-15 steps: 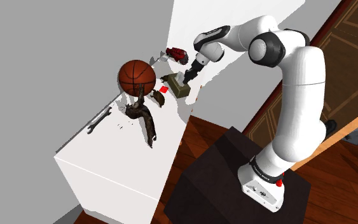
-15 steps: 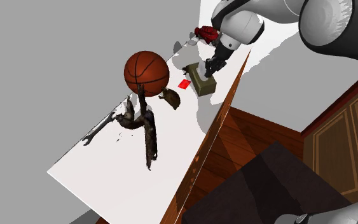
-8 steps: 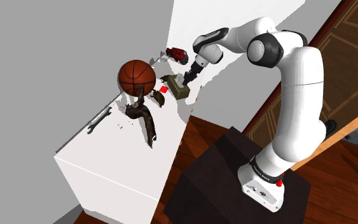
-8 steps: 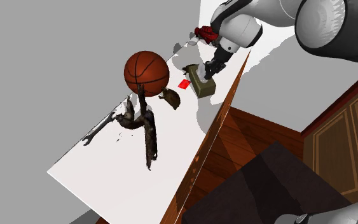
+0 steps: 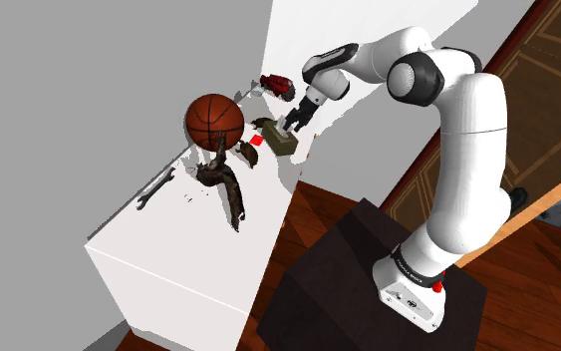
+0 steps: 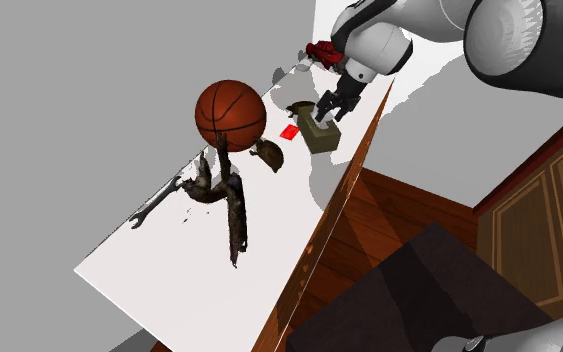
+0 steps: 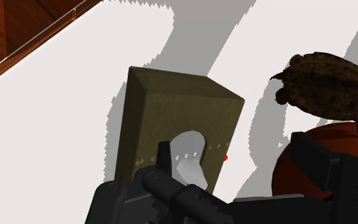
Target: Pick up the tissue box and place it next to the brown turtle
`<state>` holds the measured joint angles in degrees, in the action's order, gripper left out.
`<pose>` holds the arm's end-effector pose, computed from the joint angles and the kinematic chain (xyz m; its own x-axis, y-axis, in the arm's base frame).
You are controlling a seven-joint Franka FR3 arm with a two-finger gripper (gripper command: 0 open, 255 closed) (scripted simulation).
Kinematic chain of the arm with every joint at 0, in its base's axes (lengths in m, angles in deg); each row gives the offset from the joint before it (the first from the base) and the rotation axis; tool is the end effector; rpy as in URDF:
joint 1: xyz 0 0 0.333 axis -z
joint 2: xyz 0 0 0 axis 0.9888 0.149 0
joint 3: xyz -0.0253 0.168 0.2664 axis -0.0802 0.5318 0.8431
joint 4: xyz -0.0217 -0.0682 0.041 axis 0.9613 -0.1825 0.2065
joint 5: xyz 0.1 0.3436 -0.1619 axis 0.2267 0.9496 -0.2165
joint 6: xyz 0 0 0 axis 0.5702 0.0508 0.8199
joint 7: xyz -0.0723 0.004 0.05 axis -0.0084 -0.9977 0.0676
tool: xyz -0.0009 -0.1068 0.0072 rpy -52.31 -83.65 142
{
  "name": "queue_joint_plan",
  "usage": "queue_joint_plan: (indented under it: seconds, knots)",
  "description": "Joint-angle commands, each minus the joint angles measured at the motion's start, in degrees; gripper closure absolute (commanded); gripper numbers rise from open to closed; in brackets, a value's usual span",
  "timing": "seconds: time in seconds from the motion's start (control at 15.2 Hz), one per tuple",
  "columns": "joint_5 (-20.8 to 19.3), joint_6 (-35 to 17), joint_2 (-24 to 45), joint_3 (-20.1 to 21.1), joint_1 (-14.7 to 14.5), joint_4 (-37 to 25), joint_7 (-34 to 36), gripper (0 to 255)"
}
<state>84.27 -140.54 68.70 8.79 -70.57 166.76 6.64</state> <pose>0.6366 -0.2452 0.2502 0.9833 -0.0804 0.1634 -0.0165 -0.9329 -0.3597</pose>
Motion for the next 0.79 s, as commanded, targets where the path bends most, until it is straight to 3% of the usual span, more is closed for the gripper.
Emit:
queue_joint_plan:
  seconds: [0.0,0.2,0.73]
  knots:
    - [-0.58,1.17,-1.12,-0.44,0.18,0.00,0.29,0]
    - [-2.18,4.60,-3.99,-1.60,0.75,-0.44,1.12,0]
    - [-2.18,4.58,-3.99,-1.60,0.75,-0.43,1.12,0]
